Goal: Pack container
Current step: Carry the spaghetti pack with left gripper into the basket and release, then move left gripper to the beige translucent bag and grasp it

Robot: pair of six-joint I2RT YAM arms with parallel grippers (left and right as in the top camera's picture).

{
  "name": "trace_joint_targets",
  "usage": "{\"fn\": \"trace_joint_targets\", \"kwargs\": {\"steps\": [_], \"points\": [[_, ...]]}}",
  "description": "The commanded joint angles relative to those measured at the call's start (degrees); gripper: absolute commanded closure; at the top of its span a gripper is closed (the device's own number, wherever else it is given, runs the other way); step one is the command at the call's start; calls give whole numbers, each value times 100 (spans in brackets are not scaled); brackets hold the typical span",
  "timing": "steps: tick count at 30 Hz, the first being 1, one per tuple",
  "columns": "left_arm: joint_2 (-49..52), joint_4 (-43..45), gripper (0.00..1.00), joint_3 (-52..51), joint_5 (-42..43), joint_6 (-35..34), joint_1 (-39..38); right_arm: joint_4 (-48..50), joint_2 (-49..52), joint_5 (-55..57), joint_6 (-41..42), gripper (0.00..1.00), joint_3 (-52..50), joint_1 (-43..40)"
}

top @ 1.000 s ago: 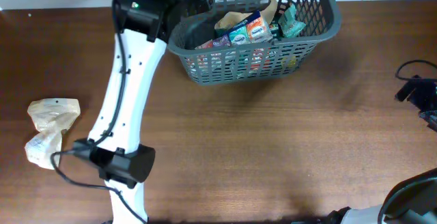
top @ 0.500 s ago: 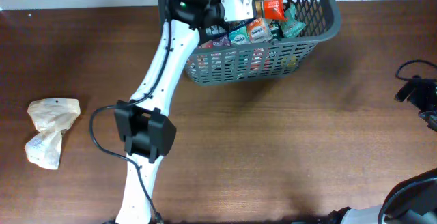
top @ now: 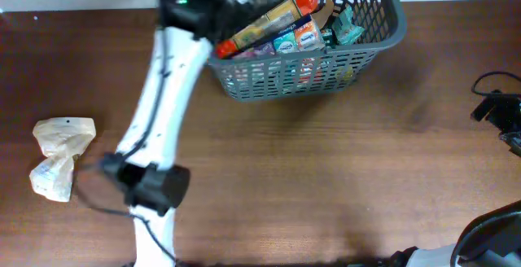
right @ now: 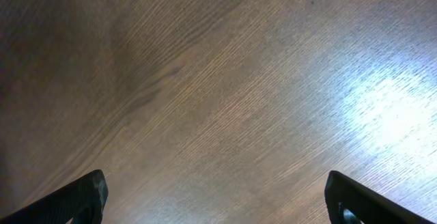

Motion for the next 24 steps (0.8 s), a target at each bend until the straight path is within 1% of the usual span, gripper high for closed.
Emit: {"fn": "trace_joint_targets", "kwargs": {"steps": [1,4,6,8,10,13,15,17,18,19,21,24], "points": [[-1099,-120,36,13,-573,-1014,647,-2,11,-9,46,1,-28,-11],[-1637,-173,37,-361,-568,-1274,1167,-2,11,-9,46,1,-28,-11],[-2041,-175,37,-839,-529,-1392,1635,-2,11,-9,46,1,-28,-11],[-2402,-208,37,-1436,-267,-1405,2188,-2,11,-7,46,1,-28,-11],[-2636,-350,36,-2061,61,-1694,2782,-2,11,-7,46,1,-28,-11],[-2684,-798,35,-2780,385,-1961,3456,-2,11,-7,46,1,-28,-11],[-2677,-894,32,-3390,577,-2024,3871,-2,11,-9,46,1,-28,-11],[-2677,-831,28,-3936,811,-2015,4225,-2,11,-9,46,1,-28,-11],[-2671,-704,26,-4433,874,-2011,4516,-2,11,-7,46,1,-28,-11],[-2671,-595,25,-4717,872,-2006,4669,-2,11,-7,46,1,-28,-11],[-2671,-219,25,-5318,876,-1919,4975,-2,11,-7,46,1,-28,-11],[-2669,155,25,-5914,892,-1519,5195,-2,11,-7,46,1,-28,-11]]}}
